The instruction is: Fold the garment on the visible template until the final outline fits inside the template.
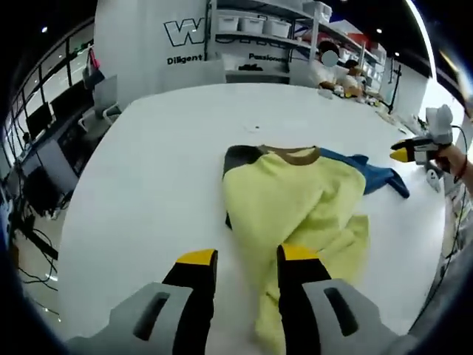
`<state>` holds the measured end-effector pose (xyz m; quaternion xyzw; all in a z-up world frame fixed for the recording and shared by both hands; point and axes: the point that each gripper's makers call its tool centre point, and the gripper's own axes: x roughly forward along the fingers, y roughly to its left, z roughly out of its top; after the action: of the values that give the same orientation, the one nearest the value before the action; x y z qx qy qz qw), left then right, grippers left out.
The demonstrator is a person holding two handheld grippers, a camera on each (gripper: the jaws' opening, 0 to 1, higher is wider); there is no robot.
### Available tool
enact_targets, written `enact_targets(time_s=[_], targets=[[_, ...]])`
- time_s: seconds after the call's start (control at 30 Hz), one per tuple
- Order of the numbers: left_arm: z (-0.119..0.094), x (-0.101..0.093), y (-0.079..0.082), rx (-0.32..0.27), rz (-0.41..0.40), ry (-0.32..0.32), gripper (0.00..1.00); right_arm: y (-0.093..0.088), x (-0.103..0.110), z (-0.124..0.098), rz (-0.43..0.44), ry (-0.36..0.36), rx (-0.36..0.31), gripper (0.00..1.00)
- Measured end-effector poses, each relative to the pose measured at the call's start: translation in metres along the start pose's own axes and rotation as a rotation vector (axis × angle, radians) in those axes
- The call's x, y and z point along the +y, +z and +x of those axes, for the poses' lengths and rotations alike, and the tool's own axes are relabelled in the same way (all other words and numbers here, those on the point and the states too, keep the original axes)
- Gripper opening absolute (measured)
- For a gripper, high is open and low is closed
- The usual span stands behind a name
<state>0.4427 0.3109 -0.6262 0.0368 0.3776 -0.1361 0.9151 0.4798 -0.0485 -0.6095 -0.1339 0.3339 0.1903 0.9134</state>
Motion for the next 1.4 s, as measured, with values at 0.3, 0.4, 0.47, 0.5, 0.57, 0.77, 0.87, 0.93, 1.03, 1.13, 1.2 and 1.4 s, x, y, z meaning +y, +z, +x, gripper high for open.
enact_targets(time_s=[0.3, 0.4, 0.47, 0.5, 0.57, 0.77, 0.87, 0.93, 1.03, 1.13, 1.2, 1.4], targets=[[0.018, -0.002, 0.003, 0.025, 0.050, 0.000, 0.30, 0.021, 0.058, 0.034, -0.207, 0.138, -0.043, 0.29], [0.021, -0.001, 0.007, 0.018, 0.046, 0.000, 0.22, 0.027, 0.061, 0.044, -0.224, 0.156, -0.046, 0.25], [0.023, -0.001, 0.008, 0.018, 0.040, -0.006, 0.18, 0.029, 0.060, 0.050, -0.236, 0.157, -0.038, 0.19], [0.023, -0.003, 0.008, 0.018, 0.044, -0.013, 0.15, 0.030, 0.059, 0.052, -0.239, 0.156, -0.035, 0.17], [0.026, -0.003, 0.006, 0.025, 0.047, -0.013, 0.11, 0.029, 0.056, 0.059, -0.232, 0.163, -0.009, 0.11], [0.029, -0.005, 0.005, 0.034, 0.069, -0.027, 0.06, 0.019, 0.055, 0.069, -0.146, 0.206, 0.066, 0.00], [0.029, -0.005, 0.005, 0.034, 0.084, -0.027, 0.05, 0.020, 0.055, 0.071, -0.136, 0.213, 0.083, 0.00], [0.028, -0.004, 0.006, 0.030, 0.083, -0.026, 0.05, 0.023, 0.056, 0.071, -0.145, 0.218, 0.081, 0.00], [0.028, -0.004, 0.006, 0.026, 0.084, -0.028, 0.05, 0.031, 0.051, 0.073, -0.170, 0.198, 0.070, 0.00], [0.027, -0.003, 0.006, 0.024, 0.083, -0.024, 0.04, 0.038, 0.049, 0.073, -0.186, 0.187, 0.057, 0.00], [0.026, -0.001, 0.006, 0.026, 0.086, -0.022, 0.04, 0.041, 0.046, 0.073, -0.192, 0.177, 0.050, 0.00], [0.022, 0.008, 0.007, 0.013, 0.074, 0.013, 0.04, 0.067, 0.029, 0.078, -0.182, 0.106, -0.019, 0.00]])
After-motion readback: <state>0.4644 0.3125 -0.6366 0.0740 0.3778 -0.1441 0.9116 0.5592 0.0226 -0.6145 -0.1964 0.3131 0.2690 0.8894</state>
